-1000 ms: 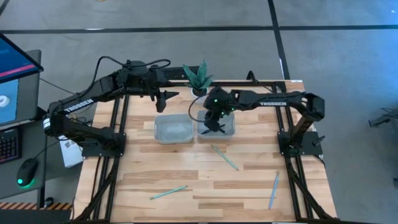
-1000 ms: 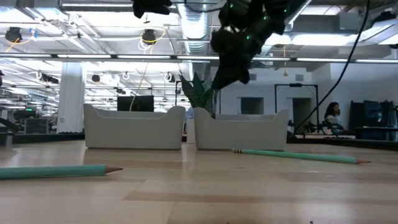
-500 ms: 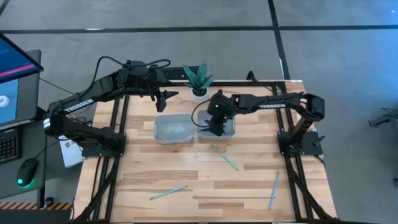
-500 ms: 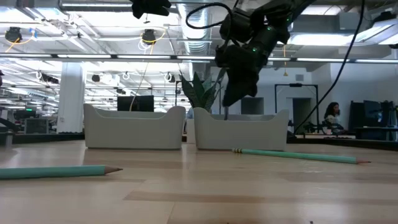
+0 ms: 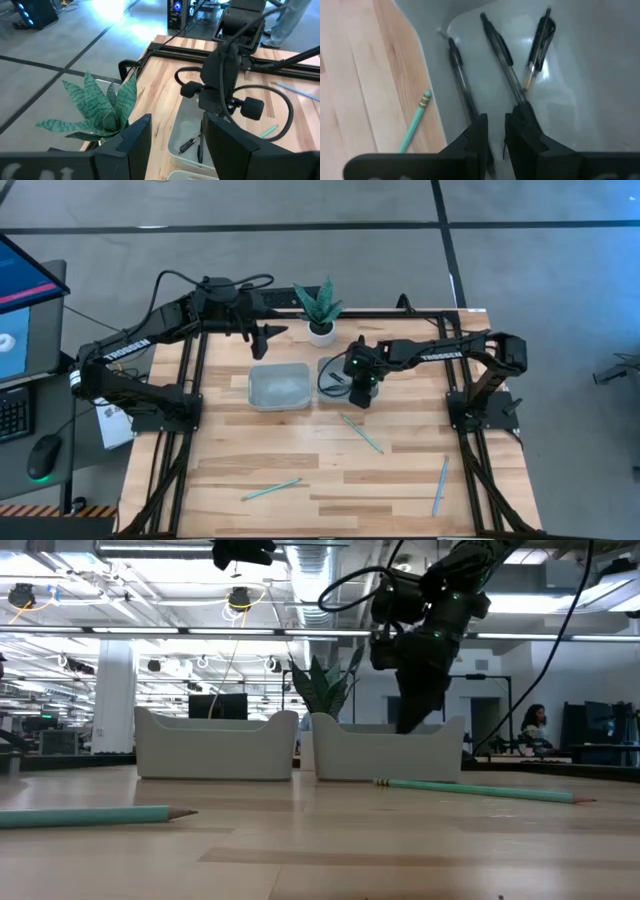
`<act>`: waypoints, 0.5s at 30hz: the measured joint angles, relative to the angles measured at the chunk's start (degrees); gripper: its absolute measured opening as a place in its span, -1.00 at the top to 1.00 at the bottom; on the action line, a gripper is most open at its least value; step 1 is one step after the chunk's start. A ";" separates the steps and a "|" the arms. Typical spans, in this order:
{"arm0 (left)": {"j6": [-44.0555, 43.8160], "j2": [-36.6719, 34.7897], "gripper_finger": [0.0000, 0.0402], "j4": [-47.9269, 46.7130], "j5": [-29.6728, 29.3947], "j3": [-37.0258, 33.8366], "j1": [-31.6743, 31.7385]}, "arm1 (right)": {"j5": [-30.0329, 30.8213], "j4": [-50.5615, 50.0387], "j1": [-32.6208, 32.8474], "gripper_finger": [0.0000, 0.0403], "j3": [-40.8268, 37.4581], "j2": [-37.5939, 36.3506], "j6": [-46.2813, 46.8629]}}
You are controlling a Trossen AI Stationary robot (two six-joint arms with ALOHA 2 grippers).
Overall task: Sort pens & pencils
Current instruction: Put the top green pencil into the left gray bin
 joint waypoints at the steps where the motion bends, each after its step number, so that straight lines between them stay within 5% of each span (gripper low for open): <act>1: -0.01 0.00 0.16 0.27 -0.03 0.00 0.00 | 0.00 0.01 0.03 0.57 -0.07 0.06 -0.01; 15: 1.12 0.00 0.16 0.72 -1.43 0.00 0.00 | 0.10 3.01 -0.11 0.57 3.95 -5.42 -0.01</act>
